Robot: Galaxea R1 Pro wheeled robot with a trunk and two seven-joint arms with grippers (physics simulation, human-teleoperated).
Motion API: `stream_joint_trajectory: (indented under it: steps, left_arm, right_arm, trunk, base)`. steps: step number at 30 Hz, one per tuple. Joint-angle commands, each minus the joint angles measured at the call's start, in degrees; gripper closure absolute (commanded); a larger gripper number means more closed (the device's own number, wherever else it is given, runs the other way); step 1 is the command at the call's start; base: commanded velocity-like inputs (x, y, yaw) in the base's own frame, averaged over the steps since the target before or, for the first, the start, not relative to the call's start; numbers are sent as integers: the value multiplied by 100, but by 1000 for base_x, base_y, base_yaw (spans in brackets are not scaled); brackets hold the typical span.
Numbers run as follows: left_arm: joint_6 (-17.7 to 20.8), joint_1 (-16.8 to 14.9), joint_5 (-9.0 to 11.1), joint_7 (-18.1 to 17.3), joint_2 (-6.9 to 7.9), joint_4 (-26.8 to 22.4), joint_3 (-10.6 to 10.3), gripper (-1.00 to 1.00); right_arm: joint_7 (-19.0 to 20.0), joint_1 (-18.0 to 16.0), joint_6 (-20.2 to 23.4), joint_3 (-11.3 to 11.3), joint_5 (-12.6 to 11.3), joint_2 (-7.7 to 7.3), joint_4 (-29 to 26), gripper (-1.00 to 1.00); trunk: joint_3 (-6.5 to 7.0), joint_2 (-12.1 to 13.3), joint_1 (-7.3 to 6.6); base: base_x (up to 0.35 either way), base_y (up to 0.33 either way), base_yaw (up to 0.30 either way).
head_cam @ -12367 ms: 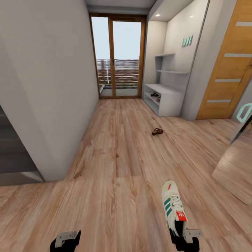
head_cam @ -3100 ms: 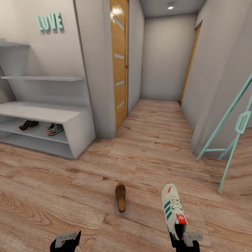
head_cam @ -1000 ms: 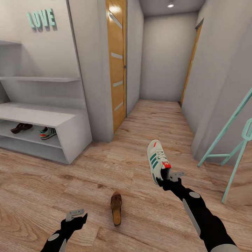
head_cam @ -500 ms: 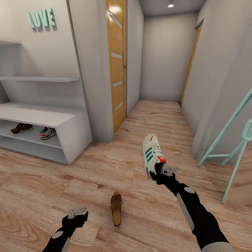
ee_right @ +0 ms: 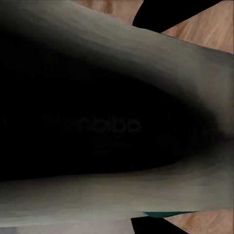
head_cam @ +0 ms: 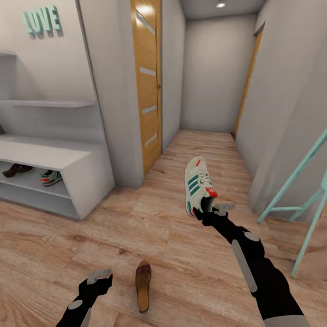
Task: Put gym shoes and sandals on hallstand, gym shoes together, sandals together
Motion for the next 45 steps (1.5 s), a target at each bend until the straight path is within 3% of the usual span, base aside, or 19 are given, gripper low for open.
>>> stream_joint_trajectory:
  steps: [1, 11, 29, 45]
  left_arm:
    - [-16, -3, -60, -21, -13, -2, 37, -100]
    - [-25, 11, -67, -15, -17, 5, 28, -100]
    - [-89, 23, -27, -2, -35, 14, 44, -100]
    - [-89, 16, -47, 3, -31, 5, 48, -100]
  right_arm:
    - [-5, -3, 33, 2, -42, -8, -15, 100]
    - [-5, -3, 193, 8, -48, -15, -39, 100]
    - [-5, -3, 248, 1, -42, -15, -48, 100]
    - [-5, -3, 278, 0, -40, -22, -235, 100]
  trunk:
    - [-5, -2, 0]
    - [-5, -2, 0]
    - [-5, -2, 0]
    - [-5, -2, 0]
  base:
    - [87, -52, 0]
    - [63, -53, 0]
    - [50, -256, 0]
    - [-14, -50, 0]
